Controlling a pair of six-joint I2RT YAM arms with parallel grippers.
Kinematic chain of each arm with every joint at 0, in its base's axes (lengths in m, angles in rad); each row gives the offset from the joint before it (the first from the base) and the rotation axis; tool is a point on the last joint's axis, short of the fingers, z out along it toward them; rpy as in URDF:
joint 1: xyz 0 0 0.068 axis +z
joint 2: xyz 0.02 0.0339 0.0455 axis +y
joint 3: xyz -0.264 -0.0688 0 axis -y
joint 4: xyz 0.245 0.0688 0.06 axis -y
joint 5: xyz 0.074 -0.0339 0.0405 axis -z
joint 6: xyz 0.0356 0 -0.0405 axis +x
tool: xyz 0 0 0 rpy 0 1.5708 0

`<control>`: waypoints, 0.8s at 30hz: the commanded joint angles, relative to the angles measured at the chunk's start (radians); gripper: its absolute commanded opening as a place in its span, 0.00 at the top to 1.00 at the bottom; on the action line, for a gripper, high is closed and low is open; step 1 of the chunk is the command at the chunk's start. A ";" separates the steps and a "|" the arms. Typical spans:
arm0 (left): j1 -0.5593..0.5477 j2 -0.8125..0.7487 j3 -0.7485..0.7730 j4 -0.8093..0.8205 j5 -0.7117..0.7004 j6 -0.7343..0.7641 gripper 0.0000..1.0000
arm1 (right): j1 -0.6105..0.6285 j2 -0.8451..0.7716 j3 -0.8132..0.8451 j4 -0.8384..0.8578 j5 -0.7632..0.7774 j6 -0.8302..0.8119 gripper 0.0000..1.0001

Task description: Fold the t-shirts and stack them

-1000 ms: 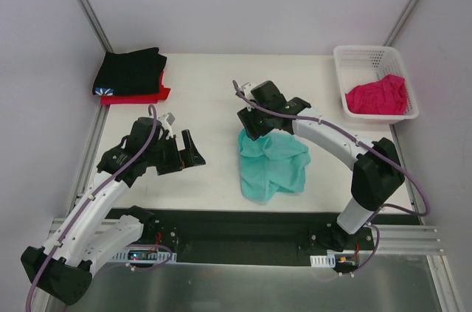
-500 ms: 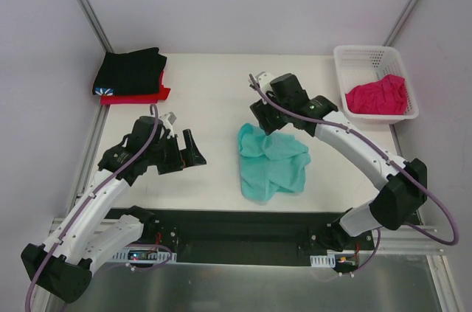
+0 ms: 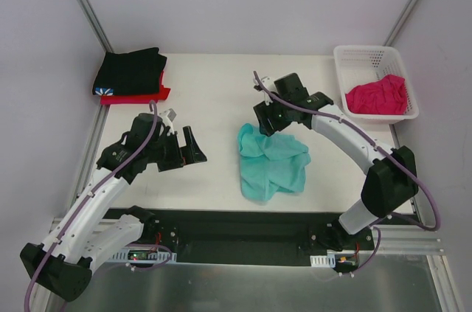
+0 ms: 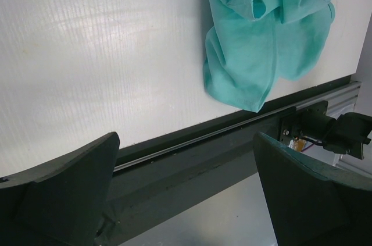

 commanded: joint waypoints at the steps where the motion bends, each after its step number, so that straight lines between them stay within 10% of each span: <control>1: -0.010 0.004 0.032 -0.022 -0.017 0.006 0.01 | 0.001 0.005 -0.017 0.045 -0.096 0.036 0.39; 24: -0.015 0.008 0.041 -0.027 -0.022 0.005 0.01 | -0.020 0.150 0.051 0.017 -0.133 -0.008 0.43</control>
